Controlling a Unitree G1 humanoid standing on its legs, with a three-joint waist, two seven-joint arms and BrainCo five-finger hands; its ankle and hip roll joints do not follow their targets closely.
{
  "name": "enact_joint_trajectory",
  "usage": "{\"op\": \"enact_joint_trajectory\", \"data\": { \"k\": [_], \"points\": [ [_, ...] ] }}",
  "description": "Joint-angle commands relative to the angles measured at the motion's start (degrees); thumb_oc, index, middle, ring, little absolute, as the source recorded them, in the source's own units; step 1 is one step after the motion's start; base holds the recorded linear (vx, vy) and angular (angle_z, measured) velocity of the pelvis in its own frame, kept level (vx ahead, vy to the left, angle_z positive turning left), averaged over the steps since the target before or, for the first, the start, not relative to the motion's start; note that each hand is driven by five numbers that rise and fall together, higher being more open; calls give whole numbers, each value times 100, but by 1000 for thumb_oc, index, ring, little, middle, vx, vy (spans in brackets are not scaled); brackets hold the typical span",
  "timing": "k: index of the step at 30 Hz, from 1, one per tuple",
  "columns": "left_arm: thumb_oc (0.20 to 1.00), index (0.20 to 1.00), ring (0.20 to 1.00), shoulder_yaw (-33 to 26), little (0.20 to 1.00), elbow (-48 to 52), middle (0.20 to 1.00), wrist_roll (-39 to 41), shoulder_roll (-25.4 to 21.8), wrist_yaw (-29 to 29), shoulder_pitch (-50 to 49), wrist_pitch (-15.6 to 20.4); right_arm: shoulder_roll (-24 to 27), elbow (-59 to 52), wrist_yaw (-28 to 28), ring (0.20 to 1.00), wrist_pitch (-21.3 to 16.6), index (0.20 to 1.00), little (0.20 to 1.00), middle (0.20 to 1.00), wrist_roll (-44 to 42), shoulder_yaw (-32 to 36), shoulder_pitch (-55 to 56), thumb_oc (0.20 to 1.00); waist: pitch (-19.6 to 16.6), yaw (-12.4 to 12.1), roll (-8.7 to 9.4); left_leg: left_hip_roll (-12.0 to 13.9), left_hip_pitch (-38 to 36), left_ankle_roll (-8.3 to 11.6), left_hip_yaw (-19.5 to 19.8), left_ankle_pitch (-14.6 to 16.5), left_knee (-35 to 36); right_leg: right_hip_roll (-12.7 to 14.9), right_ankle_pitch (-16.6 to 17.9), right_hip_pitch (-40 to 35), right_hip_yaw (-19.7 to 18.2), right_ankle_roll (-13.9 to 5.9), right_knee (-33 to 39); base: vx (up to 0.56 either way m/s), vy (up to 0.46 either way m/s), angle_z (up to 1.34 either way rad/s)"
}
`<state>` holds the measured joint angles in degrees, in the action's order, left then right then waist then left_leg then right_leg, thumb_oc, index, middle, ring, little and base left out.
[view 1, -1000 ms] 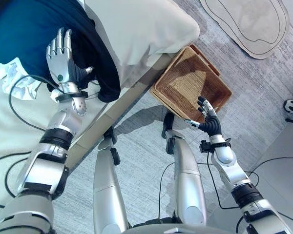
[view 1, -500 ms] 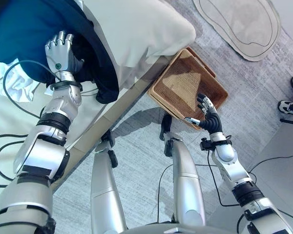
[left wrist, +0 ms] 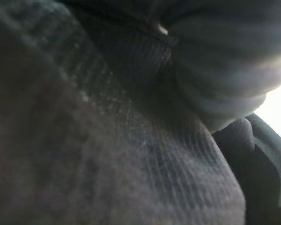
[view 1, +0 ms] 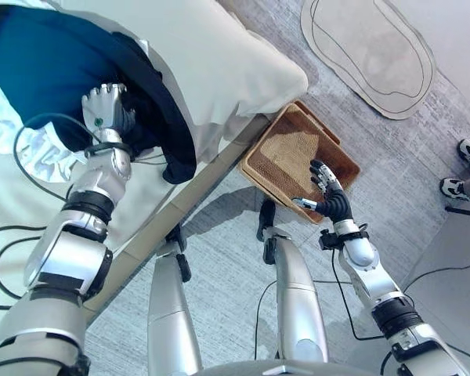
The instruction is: Pick up clothes into the bucket
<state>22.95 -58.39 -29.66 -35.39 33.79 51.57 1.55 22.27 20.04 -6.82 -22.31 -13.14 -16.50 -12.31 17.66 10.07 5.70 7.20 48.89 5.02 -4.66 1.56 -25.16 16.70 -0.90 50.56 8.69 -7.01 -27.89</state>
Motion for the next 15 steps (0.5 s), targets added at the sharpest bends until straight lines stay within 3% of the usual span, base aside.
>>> {"op": "enact_joint_trajectory", "data": {
  "k": [1,9,15],
  "points": [
    [200,200,200,-455,200,86,200,184,63,-65,-539,90,133,-83,-62,1000,-168,1000,1000,1000,-38,80,22,1000,-78,-52,-125,-48,-276,-123,78,56,257,52,829,-386,-75,-403,1092,53,-18,3],
    [200,200,200,-1174,200,2362,200,142,507,-273,-2192,588,50,90,-114,1000,2,1000,1000,1000,216,311,132,1000,-88,-429,-185,-211,-1833,-71,141,-78,1119,93,832,-2031,264,-455,1704,73,-29,10],
    [200,200,200,-1499,200,3939,200,341,604,-910,-3237,1205,90,255,-37,1000,161,1000,1000,1000,677,365,186,1000,-243,-642,-185,-231,-2860,-14,134,-271,1853,25,922,-3181,558,-479,2398,88,-29,17]
  ]
}}
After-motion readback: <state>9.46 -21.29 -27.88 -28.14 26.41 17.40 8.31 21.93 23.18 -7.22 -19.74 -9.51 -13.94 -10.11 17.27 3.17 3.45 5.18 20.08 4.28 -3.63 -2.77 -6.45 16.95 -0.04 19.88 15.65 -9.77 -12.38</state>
